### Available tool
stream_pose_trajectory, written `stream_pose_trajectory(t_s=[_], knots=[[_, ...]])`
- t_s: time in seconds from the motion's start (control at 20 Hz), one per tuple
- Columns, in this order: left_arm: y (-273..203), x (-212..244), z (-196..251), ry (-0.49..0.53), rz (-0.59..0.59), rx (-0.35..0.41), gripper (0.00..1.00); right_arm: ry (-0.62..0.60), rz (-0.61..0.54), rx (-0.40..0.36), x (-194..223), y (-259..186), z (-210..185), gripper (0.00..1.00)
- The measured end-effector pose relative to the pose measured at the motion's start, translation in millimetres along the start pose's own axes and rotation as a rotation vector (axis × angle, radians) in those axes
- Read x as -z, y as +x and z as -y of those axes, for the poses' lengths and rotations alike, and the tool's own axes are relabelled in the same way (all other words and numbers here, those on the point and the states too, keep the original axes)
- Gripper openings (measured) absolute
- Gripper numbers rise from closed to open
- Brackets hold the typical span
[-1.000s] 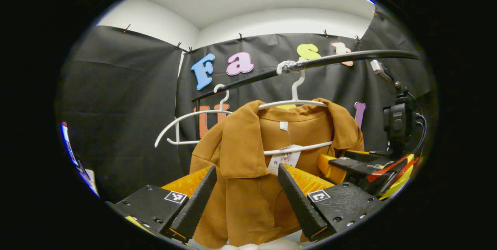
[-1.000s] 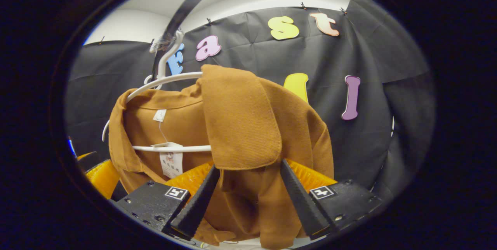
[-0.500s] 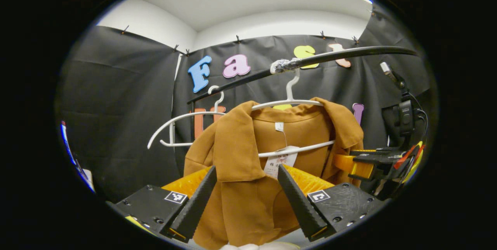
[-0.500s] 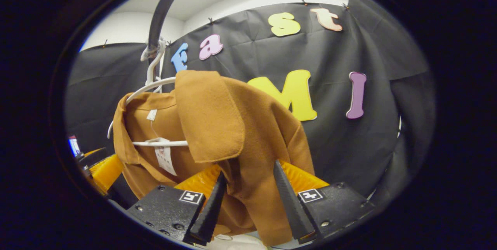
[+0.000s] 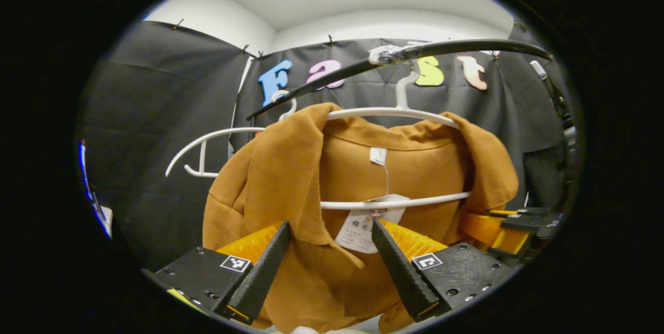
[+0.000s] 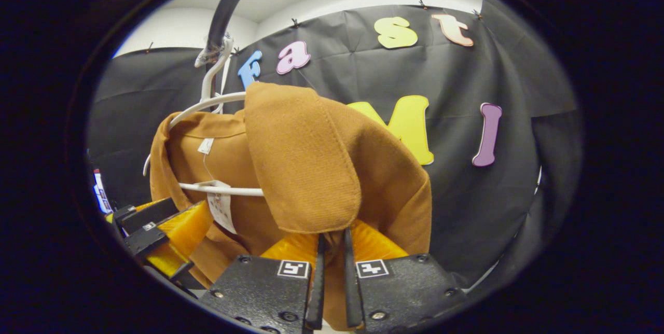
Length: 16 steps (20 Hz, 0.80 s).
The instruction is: Grasp the clothes on the hanger with both hands and then place them into the laundry hamper below.
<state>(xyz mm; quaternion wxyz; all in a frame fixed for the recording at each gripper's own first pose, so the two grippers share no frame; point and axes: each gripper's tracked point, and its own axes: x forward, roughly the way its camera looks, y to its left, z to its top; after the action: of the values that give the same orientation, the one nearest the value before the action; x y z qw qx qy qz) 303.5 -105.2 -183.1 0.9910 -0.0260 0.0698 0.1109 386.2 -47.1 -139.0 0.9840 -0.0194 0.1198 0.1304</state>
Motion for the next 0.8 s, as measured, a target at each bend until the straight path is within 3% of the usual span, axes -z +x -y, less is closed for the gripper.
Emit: stream_pose_trajectory(t_s=[0.1,0.2,0.3,0.35,0.6,0.65,0.7,0.8], knots=[[3.2,14.1,-15.6,-0.019,-0.048,-0.043,0.99,0.001,0.0,-0.008,0.4,-4.3,0.6,0.14],[8.5,20.6,-33.1,-0.002,-0.063,-0.084,0.91,-0.015,-0.001,-0.016,1.9,-5.6,1.5,0.12],[14.1,22.0,-30.7,0.009,-0.063,-0.075,0.81,-0.039,-0.004,-0.014,3.0,-3.3,4.2,0.12],[12.9,22.0,-31.1,0.018,-0.066,-0.07,0.81,-0.037,0.0,-0.006,5.6,-1.0,6.9,0.12],[14.7,25.5,-38.3,0.061,-0.112,-0.07,0.08,-0.002,-0.013,-0.024,5.3,5.3,3.7,0.07],[13.6,26.9,-34.3,0.045,-0.126,-0.034,0.14,0.018,-0.022,-0.049,9.1,4.8,1.7,0.05],[10.0,24.2,-33.6,0.034,-0.124,-0.011,0.14,0.05,-0.029,-0.082,10.3,3.6,-0.1,0.04],[6.2,21.7,-42.4,0.01,-0.128,-0.001,0.0,0.101,-0.038,-0.124,11.0,2.2,4.0,0.04]])
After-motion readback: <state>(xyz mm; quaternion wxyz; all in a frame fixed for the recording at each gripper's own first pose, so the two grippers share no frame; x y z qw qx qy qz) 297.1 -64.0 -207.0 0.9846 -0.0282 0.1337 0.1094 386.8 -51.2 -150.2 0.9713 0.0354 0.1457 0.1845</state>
